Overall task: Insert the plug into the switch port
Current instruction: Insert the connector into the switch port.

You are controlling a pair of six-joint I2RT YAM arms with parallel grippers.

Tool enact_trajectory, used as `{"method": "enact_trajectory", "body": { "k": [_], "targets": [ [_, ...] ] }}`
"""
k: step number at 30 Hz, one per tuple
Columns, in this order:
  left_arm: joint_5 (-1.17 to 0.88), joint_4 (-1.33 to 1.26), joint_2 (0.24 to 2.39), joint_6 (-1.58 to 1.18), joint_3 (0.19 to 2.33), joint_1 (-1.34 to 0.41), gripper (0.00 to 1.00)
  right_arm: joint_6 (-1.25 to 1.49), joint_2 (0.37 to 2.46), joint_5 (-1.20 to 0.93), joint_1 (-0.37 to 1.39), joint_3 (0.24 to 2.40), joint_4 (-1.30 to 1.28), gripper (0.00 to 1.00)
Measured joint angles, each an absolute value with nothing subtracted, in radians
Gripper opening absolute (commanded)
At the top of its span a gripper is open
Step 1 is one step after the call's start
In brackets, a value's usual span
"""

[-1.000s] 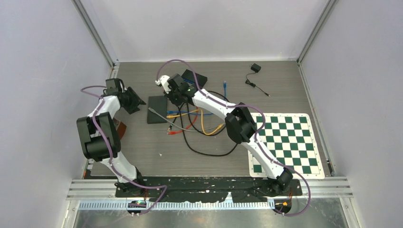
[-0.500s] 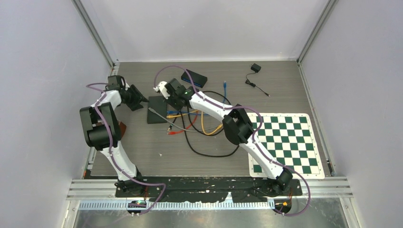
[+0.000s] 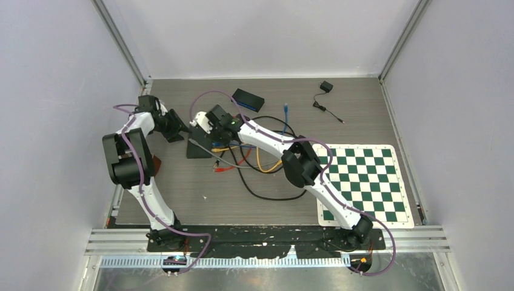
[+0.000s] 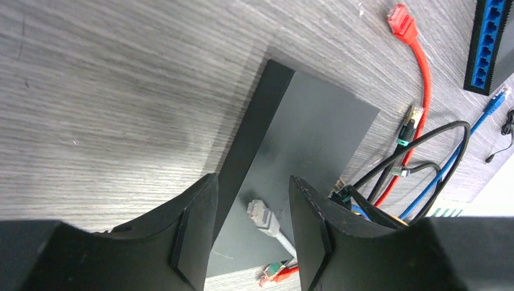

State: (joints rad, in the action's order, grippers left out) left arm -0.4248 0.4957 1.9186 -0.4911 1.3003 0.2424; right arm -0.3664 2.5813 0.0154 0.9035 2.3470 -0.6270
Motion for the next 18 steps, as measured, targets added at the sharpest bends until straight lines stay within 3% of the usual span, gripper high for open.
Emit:
{"method": "enact_trajectory", "body": {
  "k": [18],
  "targets": [
    [-0.483, 0.6, 2.007, -0.389, 1.396, 0.25, 0.47, -0.428, 2.524, 0.001, 0.966, 2.212, -0.526, 0.05]
  ]
}}
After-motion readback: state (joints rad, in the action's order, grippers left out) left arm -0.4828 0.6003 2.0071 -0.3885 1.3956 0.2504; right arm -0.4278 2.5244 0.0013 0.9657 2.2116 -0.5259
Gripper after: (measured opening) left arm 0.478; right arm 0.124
